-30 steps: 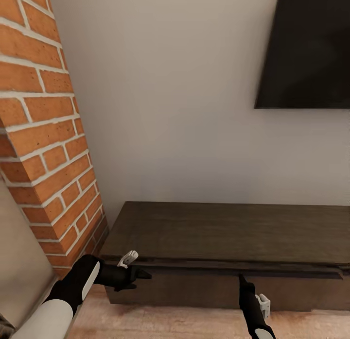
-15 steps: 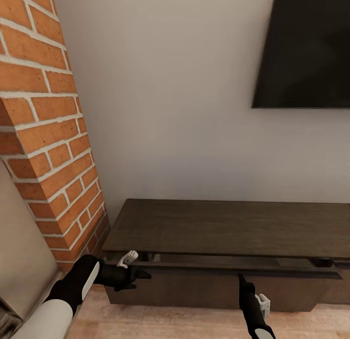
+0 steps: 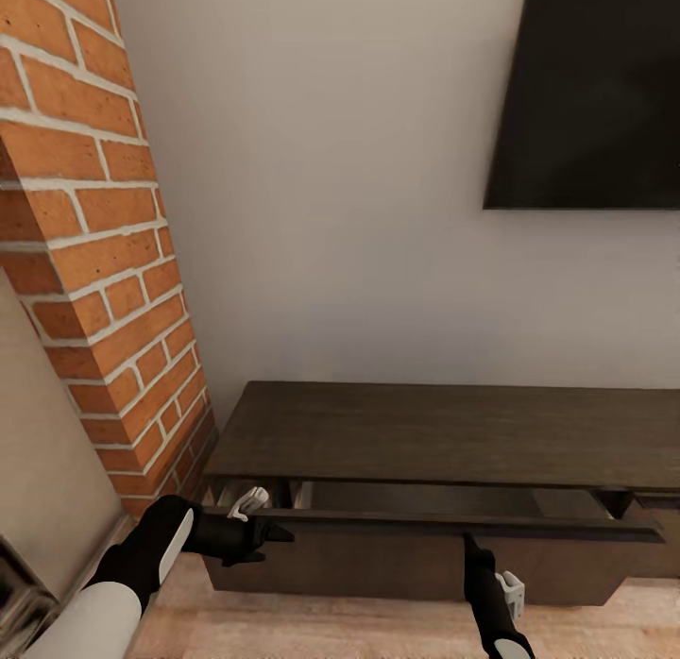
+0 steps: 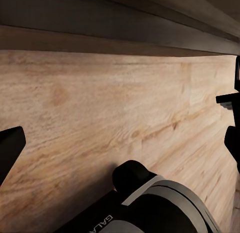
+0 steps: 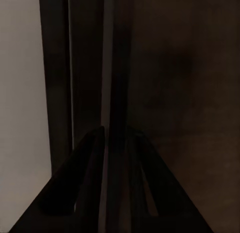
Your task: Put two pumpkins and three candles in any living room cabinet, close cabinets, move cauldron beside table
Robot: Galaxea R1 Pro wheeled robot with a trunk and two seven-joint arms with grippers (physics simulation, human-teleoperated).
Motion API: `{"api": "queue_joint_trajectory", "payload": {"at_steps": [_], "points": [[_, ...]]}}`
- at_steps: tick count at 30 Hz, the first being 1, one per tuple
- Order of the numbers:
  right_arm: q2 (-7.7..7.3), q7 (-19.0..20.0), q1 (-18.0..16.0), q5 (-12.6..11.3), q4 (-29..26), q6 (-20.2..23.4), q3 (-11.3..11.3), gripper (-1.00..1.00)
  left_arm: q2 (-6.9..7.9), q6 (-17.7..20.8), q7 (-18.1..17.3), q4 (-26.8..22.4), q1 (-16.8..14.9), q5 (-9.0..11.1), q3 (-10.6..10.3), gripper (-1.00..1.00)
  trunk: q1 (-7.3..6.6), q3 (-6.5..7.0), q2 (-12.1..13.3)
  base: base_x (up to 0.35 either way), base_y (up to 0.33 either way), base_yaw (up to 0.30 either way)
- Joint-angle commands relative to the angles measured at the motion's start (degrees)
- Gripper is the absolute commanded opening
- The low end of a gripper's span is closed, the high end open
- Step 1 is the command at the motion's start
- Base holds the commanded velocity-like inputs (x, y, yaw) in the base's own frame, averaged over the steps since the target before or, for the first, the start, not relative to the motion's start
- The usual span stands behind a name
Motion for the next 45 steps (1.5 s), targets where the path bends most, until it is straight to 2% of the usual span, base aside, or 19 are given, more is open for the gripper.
{"api": "queue_joint_trajectory", "payload": {"at_steps": [1, 45], "points": [[0.03, 0.7, -0.1, -0.8, 0.0, 0.2, -0.2, -1.0, -0.02, 0.4, -0.2, 0.0, 0.0, -0.1, 0.2, 1.0, -0.02, -0.05, 0.0, -0.08, 0.0, 0.0], [0.03, 0.8, 0.0, -0.8, 0.0, 0.2, -0.2, -1.0, -0.02, 0.3, -0.2, 0.0, 0.0, -0.1, 0.2, 1.0, -0.02, -0.05, 0.0, -0.135, 0.0, 0.0]]}}
